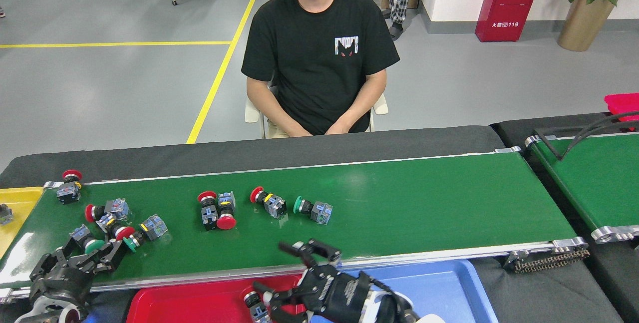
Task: Pick switch part from conveyor to tray
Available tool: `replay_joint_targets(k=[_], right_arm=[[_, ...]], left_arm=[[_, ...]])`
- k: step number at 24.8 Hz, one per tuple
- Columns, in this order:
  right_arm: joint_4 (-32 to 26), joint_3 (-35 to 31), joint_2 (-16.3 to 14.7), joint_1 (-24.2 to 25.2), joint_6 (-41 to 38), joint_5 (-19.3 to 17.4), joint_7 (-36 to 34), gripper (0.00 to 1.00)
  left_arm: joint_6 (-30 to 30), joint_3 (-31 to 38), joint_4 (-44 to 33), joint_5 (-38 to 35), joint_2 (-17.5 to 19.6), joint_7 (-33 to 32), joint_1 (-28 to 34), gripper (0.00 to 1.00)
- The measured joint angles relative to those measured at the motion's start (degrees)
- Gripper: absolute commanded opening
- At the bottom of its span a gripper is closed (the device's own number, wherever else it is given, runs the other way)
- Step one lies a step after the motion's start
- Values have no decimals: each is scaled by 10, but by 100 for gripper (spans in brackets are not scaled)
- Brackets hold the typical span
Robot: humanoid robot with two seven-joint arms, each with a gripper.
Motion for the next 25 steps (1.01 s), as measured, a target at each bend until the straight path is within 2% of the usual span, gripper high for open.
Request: replay_joint_targets(k=[3,5,7,10,11,13,14,15,18,23,25], right_arm=[[-44,-79,-44,83,71,0,-23,98],[-64,-97,-56,129,130,0,-45,98],[-67,-99,-74,148,176,0,-61,98],[-70,-102,-93,149,210,0,-71,98],[-70,-102,-93,149,215,0,-73,99],[-70,-103,-95,149,221,0,-74,99],[-70,-103,-95,149,223,0,-74,99],[-70,-104,-96,149,223,0,-74,99],[-72,-104,-99,149,223,0,-75,99],[-77,-98,-104,166,227,0,-75,99],[-77,-81,-111,171,225,0,-75,99]], left_arm=[[-35,-2,-88,19,-9,1,71,8],[-79,-11,-171,35,-19,-6,137,9],[-126,-16,-245,51,-29,-8,195,11],[-196,-18,-325,56,-58,-11,261,17],[-216,-18,-341,56,-69,-12,276,25],[-257,-18,-361,56,-85,-14,298,60],[-266,-18,-367,56,-87,-14,307,92],[-273,-18,-370,56,-91,-15,315,100],[-282,-17,-373,56,-120,-15,318,100],[-288,20,-373,56,-137,-17,318,100],[-244,61,-373,44,-148,-17,316,100]])
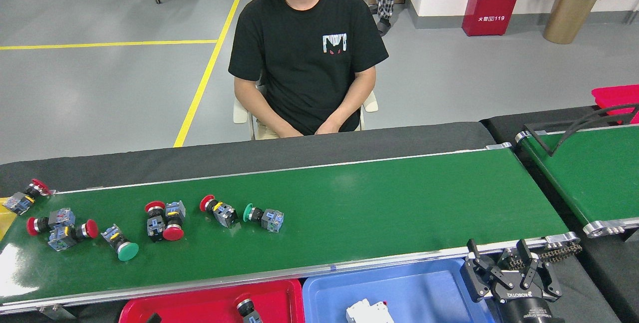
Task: Pick switch part from conveyor to tray
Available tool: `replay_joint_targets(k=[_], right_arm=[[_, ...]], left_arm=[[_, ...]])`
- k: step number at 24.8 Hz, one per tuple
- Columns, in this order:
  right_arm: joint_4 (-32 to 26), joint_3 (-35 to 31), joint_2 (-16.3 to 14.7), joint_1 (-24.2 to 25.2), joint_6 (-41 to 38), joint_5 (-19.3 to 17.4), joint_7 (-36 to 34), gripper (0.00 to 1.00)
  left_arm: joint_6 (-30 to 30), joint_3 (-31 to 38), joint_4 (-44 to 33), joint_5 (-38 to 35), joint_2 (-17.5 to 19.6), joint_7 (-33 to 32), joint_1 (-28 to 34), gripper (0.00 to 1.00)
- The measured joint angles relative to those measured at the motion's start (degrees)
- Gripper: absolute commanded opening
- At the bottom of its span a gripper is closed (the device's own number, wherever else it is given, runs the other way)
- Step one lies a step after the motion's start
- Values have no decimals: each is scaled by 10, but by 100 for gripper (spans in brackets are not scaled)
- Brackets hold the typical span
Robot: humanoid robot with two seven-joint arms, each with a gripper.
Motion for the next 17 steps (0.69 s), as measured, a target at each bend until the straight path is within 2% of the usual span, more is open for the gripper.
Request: replay_joint_targets(k=[3,6,9,12,17], right_arm=[[-2,15,-3,0,-1,0,-1,99],[-3,25,-6,0,-2,0,-2,99],[-3,38,-13,0,-3,0,-2,99],[-3,42,-13,-6,-3,0,-2,99],[-3,43,-13,-12,-3,0,-1,99]], left_arm=[[110,44,5,-37,0,2,-6,100],[163,84,6,-43,1,3,-6,100],[178,91,7,-44,8,4,-13,100],[182,78,17,-49,43,4,-45,100],[186,31,119,-64,92,6,-141,100]])
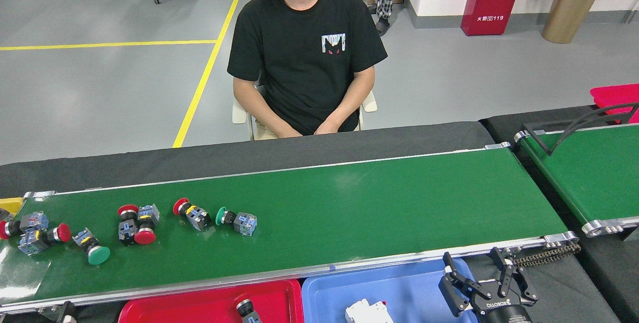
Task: Pick switch part from conveyor to tray
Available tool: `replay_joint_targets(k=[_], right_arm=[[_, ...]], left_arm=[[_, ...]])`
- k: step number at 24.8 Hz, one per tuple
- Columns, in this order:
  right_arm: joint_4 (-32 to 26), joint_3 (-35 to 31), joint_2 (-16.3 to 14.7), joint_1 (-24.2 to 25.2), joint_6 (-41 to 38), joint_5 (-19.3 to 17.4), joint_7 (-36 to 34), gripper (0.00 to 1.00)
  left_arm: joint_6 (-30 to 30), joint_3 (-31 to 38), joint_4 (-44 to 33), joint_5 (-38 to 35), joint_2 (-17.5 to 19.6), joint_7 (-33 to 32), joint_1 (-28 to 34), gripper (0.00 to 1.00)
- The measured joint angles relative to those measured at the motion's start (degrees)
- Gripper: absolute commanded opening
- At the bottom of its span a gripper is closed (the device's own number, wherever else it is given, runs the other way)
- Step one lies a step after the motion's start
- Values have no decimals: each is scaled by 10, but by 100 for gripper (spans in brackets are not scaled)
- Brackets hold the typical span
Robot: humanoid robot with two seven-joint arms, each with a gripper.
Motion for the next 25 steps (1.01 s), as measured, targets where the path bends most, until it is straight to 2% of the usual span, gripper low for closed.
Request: replay_joint_targets(k=[4,9,14,16,19,22,25], right_arm=[[0,0,0,0,0,0,1,99],[2,9,-2,1,-1,0,1,99],[2,9,-6,2,-1,0,1,99],[2,10,-8,2,-1,0,1,99],[2,10,-12,2,-1,0,2,99],[2,13,-12,2,-1,1,2,99],[2,15,-12,2,-1,1,2,99]], left_arm=[[2,-19,73,-2,38,-3,-45,100],[4,-22,142,-14,47,-4,-109,100],[22,-23,245,-46,55,-6,-176,98],[34,-26,285,-59,64,-7,-204,85],[46,-30,321,-61,73,-4,-231,32],[50,-30,334,-56,80,0,-234,15],[33,-30,333,-37,79,8,-230,9]])
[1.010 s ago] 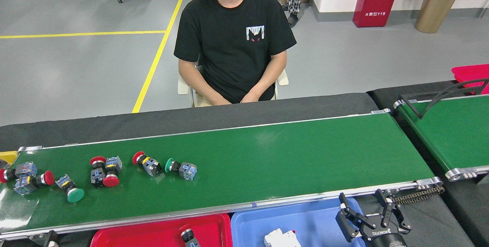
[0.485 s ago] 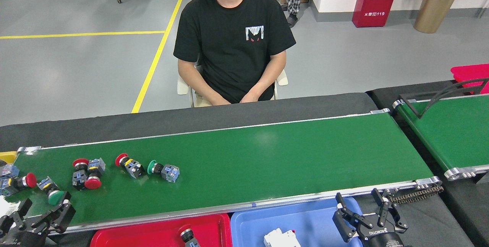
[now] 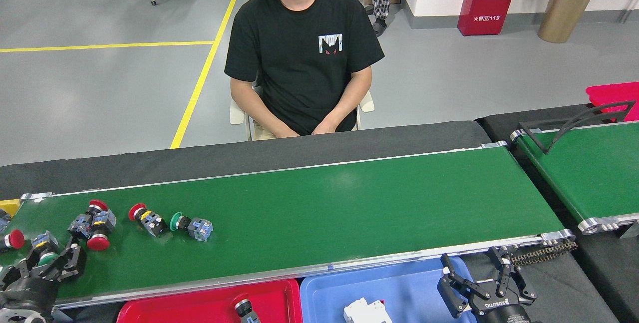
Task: Pick switch part from conveyor to tray
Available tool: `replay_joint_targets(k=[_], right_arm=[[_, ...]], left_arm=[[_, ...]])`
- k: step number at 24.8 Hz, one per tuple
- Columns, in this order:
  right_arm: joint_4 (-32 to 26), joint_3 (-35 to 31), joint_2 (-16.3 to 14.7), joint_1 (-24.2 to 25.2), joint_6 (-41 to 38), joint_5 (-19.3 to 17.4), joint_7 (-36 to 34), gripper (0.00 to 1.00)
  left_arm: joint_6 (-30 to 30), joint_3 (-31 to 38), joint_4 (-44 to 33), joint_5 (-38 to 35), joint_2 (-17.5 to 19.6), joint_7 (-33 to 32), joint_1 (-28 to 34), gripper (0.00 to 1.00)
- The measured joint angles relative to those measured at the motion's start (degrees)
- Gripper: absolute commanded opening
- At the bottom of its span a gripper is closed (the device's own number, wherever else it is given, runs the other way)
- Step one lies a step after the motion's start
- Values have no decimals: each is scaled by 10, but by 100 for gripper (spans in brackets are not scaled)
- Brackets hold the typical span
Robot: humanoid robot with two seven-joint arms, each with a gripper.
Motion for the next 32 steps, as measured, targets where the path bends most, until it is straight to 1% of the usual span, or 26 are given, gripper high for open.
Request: replay_joint_targets(k=[2,4,8,9,10,12,13,14,15,17,18,22,24,25,28,29,32], right_arm=[[0,0,0,0,-1,1,0,99],[0,0,0,1,-2,2,0,99],[0,1,0,1,-3,5,0,99],[0,1,0,1,-3,6,0,99],[0,1,0,1,-3,6,0,99],[0,1,0,1,-2,6,0,99],[0,1,0,1,-2,7,0,99],[0,2,0,1,-2,7,0,99],[0,2,0,1,-2,7,0,99],[0,2,0,1,-2,8,0,99],[0,2,0,1,-2,8,-1,99],[-1,2,0,1,-2,10,-1,99],[-1,2,0,1,-2,13,-1,99],[-1,2,0,1,-2,13,-1,99],[-2,2,0,1,-2,14,-1,99],[-2,2,0,1,-2,14,-1,99],[-3,2,1,0,-2,14,-1,99]], left_arm=[[-28,-2,-23,16,-7,7,19,8],[-55,-4,-80,31,-14,10,64,8],[-126,-5,-224,60,-45,12,166,9],[-145,-5,-258,63,-55,12,191,10],[-165,-5,-292,66,-66,12,219,14],[-212,-6,-358,71,-89,13,279,28],[-228,-6,-391,72,-103,13,313,48],[-239,-6,-417,72,-117,13,340,75],[-246,-6,-436,72,-133,13,359,99],[-254,-6,-455,72,-173,12,376,100],[-257,-6,-456,72,-183,12,377,100],[-259,-2,-458,72,-188,11,379,100],[-263,19,-459,72,-193,10,375,100],[-249,32,-459,72,-194,10,373,100],[-149,58,-458,70,-187,12,368,100],[-126,65,-457,70,-180,13,369,100],[-87,88,-454,70,-168,13,372,100]])
